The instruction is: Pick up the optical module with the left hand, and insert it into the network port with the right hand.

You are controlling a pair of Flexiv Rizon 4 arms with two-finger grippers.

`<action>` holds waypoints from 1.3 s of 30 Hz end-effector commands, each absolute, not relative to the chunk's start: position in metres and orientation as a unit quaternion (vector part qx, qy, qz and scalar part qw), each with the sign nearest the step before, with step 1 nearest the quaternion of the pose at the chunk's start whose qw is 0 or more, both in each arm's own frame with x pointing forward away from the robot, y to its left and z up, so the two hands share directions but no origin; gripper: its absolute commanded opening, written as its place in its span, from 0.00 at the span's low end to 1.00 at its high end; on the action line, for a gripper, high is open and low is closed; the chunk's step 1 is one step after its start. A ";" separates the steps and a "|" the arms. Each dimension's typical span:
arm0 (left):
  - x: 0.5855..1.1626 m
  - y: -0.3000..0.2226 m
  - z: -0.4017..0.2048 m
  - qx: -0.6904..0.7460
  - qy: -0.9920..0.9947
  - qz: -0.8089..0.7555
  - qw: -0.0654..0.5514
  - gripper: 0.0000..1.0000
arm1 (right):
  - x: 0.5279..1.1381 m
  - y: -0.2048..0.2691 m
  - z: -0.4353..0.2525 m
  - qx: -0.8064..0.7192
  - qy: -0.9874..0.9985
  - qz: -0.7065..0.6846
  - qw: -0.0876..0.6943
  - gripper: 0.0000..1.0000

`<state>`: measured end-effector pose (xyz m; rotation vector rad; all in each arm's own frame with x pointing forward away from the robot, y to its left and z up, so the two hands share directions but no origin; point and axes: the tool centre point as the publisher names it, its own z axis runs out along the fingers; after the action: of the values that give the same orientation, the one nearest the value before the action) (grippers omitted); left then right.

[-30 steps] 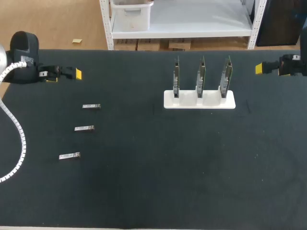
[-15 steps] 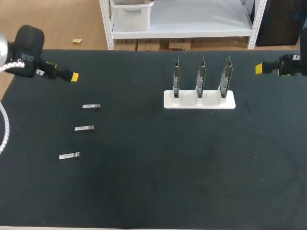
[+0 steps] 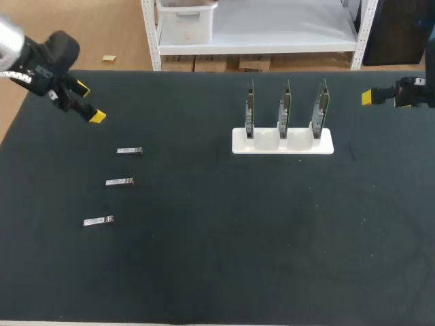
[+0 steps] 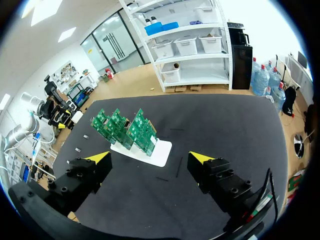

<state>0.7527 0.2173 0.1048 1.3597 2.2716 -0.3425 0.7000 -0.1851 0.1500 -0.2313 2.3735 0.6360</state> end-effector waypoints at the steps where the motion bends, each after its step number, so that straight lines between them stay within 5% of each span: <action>1: 0.763 0.209 0.090 0.644 0.755 -0.049 0.114 1.00 | 0.700 -0.185 0.150 -0.088 0.908 0.243 0.330 1.00; 19: 0.753 0.196 0.034 0.705 0.708 -0.010 0.028 1.00 | 0.700 -0.185 0.150 -0.088 0.908 0.243 0.330 1.00; 39: 0.748 0.196 0.002 0.680 0.733 -0.008 0.009 1.00 | 0.700 -0.185 0.150 -0.088 0.908 0.243 0.330 1.00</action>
<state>0.7443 0.1955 0.0053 2.1206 2.2875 -0.0193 0.7000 -0.1851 0.1500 -0.2313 2.3735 0.6360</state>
